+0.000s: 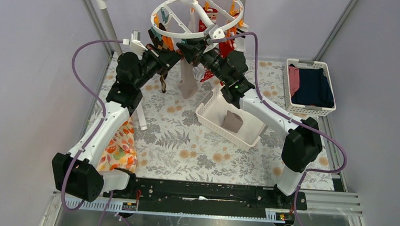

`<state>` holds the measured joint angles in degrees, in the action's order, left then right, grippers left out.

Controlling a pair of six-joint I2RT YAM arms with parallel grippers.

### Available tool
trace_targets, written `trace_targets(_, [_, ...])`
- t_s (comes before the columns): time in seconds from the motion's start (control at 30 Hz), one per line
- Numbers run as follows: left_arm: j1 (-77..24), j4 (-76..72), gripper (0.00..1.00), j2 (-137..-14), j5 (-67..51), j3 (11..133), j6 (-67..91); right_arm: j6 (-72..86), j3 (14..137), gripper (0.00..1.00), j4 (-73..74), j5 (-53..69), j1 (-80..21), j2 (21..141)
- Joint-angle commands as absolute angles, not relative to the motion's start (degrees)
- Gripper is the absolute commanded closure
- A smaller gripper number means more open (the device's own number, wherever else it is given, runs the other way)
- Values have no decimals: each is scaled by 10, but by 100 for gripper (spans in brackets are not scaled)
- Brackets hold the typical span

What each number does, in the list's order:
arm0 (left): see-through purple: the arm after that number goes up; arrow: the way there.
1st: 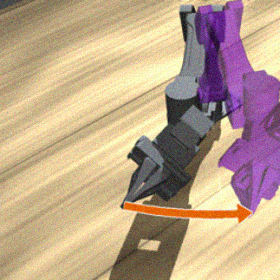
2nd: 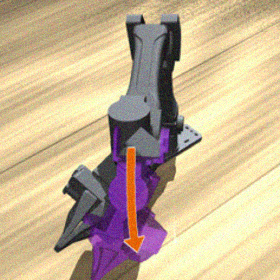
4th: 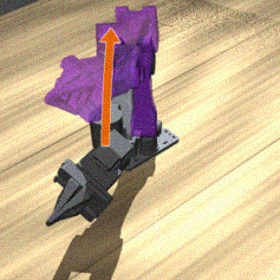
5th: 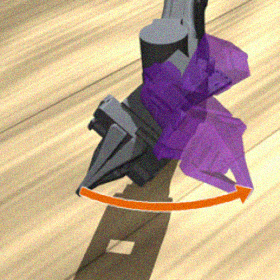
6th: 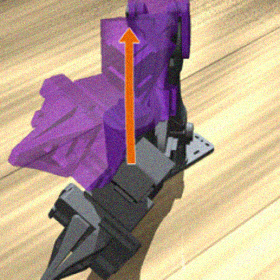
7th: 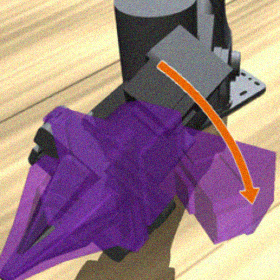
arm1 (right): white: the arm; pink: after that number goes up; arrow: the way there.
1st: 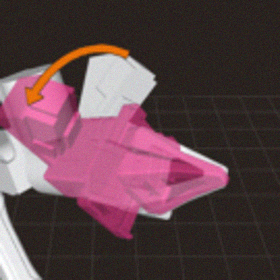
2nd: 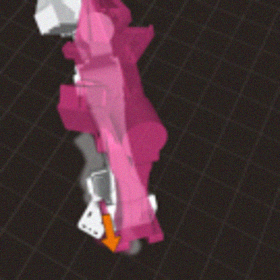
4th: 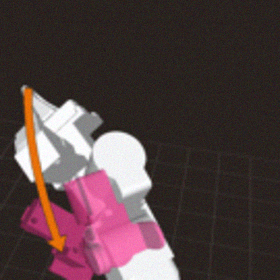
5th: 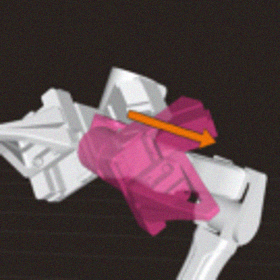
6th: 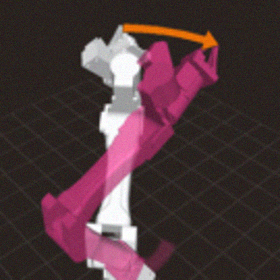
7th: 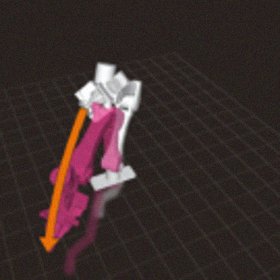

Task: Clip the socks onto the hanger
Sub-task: Clamp the sock onto the hanger.

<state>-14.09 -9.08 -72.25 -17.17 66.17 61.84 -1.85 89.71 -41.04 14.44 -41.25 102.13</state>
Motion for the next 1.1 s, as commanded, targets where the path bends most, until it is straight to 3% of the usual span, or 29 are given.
trace_targets(0.0, [-145, -106, 100, -711, -183, 645, 629, -30, 897, 92, -445, 124, -412, 1000])
trace_targets(1.07, [-128, -211, 100, -716, -284, 598, 723, -66, 853, 91, -545, 208, -407, 990])
